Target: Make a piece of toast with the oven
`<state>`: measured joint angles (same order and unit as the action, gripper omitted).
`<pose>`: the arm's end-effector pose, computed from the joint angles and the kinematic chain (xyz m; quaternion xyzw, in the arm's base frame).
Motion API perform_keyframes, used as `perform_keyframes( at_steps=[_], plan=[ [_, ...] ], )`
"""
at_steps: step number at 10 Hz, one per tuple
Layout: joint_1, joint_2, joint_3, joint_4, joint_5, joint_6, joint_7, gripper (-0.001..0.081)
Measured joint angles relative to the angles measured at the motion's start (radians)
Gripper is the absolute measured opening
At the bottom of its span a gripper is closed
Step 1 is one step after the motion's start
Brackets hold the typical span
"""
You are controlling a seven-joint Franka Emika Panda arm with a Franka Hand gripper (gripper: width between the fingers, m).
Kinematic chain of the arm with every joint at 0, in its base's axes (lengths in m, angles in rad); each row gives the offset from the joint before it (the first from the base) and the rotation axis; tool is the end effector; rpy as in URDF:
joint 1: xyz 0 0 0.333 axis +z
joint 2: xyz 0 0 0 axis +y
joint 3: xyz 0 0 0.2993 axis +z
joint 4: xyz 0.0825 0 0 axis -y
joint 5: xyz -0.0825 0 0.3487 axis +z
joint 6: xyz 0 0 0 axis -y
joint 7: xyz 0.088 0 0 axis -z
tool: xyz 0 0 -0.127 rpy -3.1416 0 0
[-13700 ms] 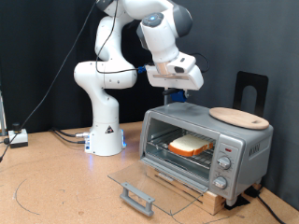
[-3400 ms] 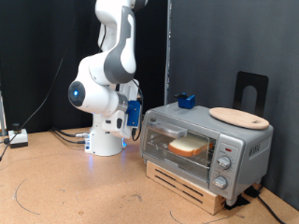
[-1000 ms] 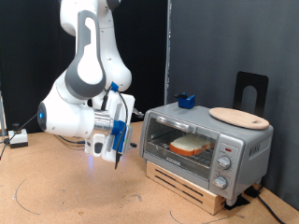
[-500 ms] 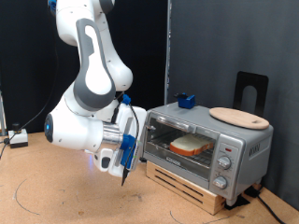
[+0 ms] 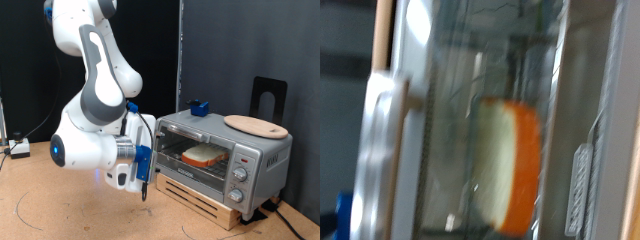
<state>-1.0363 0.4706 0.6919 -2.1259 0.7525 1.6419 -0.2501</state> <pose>0.4563 -0.0725 0.2502 -0.7786 0.1766 0.2454 0.5499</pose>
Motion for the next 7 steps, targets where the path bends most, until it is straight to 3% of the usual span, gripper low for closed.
perform_keyframes(
  at_steps=[4, 5, 7],
  plan=[
    [0.063, 0.087, 0.000, 0.074, 0.075, 0.169, 0.036, 0.0809],
    [0.063, 0.087, -0.001, 0.074, 0.069, 0.158, 0.036, 0.0809],
    [0.063, 0.107, -0.008, 0.103, 0.012, 0.004, 0.051, 0.0809]
  ],
)
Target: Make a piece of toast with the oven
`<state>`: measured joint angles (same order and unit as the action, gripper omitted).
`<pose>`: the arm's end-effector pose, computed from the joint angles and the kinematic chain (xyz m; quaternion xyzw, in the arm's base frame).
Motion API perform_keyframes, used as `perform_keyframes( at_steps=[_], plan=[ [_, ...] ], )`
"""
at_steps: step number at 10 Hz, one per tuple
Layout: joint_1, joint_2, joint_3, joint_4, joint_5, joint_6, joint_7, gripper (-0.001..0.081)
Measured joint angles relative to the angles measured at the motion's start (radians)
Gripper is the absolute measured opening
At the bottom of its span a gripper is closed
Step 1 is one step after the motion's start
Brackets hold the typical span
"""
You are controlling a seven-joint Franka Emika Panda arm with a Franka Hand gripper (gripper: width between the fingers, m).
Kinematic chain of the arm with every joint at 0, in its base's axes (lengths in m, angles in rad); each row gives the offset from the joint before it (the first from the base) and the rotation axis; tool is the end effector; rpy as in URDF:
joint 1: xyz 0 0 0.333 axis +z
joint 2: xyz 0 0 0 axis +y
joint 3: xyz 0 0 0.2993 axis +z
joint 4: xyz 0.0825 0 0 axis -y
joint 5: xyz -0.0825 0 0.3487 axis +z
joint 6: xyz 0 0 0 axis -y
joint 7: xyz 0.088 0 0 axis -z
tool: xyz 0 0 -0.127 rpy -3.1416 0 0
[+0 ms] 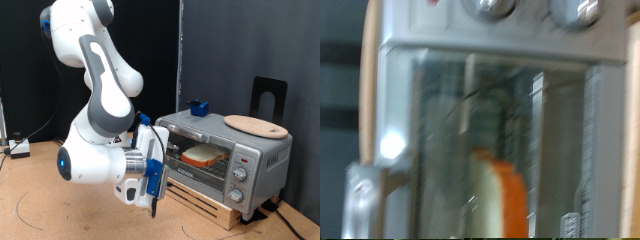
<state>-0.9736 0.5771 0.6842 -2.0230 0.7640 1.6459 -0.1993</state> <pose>0.4872 -0.0604 0.2423 -0.7636 0.1758 0.2558 0.5662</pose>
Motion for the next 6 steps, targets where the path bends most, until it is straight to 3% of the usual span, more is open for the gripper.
perform_keyframes(
  at_steps=[2, 4, 6],
  plan=[
    [0.021, 0.064, 0.002, 0.041, -0.011, -0.002, -0.018, 0.0809],
    [0.063, 0.123, 0.002, 0.079, -0.005, 0.058, -0.006, 0.0809],
    [0.113, 0.178, 0.002, 0.137, -0.015, 0.063, 0.036, 0.0809]
  ],
)
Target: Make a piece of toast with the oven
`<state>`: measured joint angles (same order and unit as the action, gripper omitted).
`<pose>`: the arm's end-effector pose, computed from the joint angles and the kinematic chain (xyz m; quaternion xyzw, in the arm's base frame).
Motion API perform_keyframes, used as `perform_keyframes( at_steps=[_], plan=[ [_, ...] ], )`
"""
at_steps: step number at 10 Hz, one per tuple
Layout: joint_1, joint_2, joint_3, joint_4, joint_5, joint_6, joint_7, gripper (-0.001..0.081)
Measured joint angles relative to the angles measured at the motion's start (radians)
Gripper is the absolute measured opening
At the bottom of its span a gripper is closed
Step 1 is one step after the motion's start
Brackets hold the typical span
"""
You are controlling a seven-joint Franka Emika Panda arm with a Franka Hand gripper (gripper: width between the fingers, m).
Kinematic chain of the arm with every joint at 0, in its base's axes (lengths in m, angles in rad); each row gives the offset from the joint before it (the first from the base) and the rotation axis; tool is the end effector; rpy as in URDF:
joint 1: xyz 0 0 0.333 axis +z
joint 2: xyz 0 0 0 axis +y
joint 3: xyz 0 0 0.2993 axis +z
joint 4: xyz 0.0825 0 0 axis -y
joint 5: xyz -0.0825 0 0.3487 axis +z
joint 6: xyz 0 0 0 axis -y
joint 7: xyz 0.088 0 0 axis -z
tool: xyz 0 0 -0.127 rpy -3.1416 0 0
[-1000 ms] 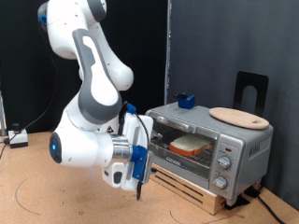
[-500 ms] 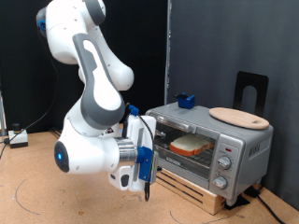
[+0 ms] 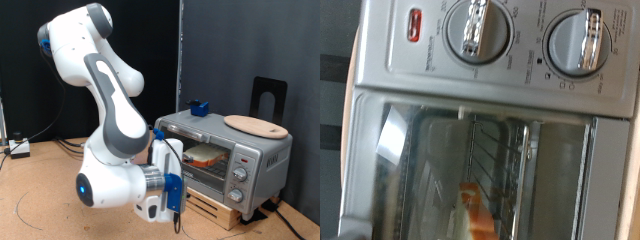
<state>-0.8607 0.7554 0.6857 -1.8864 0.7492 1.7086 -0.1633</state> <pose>0.5277 -0.0234 0.2092 -0.7539 0.1633 0.2672 0.5776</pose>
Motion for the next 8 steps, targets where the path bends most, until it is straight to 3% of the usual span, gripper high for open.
perform_keyframes(
  at_steps=[4, 8],
  plan=[
    [0.122, 0.128, -0.027, 0.179, -0.061, -0.058, 0.184, 0.0809],
    [0.175, 0.246, -0.049, 0.329, -0.104, -0.075, 0.189, 0.0809]
  ],
)
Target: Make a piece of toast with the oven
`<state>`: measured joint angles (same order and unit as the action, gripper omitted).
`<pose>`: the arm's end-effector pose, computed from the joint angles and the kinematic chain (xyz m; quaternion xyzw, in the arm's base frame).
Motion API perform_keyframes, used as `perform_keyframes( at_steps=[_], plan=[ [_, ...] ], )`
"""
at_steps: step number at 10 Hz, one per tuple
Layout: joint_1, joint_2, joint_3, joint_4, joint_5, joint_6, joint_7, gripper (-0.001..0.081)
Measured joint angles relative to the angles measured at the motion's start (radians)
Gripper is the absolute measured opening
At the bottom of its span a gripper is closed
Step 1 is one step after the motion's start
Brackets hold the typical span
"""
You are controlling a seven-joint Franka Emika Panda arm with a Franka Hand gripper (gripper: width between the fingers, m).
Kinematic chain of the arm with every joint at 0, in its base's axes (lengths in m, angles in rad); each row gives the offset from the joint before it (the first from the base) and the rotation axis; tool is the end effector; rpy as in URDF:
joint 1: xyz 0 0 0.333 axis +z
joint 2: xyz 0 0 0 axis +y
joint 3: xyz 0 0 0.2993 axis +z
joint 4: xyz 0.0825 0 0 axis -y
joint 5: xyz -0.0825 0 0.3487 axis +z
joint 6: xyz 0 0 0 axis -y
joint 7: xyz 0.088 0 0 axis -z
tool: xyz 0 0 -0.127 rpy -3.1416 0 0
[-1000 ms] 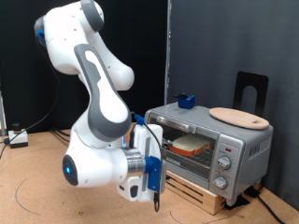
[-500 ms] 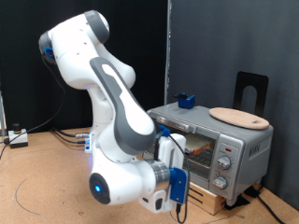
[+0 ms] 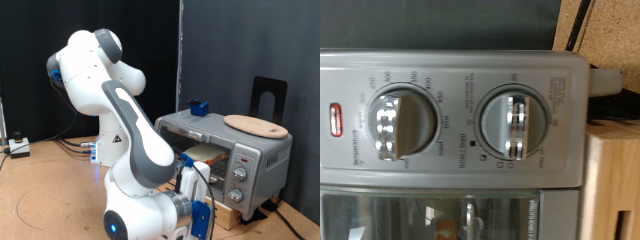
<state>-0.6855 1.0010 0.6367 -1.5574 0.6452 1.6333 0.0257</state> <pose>0.5840 0.0030 0.1695 -0.7492 0.1674 0.3300 0.5493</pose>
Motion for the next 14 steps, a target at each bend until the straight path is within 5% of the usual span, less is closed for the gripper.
perform_keyframes(
  at_steps=[4, 14],
  plan=[
    [0.014, 0.027, 0.001, 0.021, -0.026, -0.014, -0.035, 0.0809],
    [0.041, 0.015, 0.051, -0.151, -0.023, 0.173, -0.111, 0.0809]
  ],
)
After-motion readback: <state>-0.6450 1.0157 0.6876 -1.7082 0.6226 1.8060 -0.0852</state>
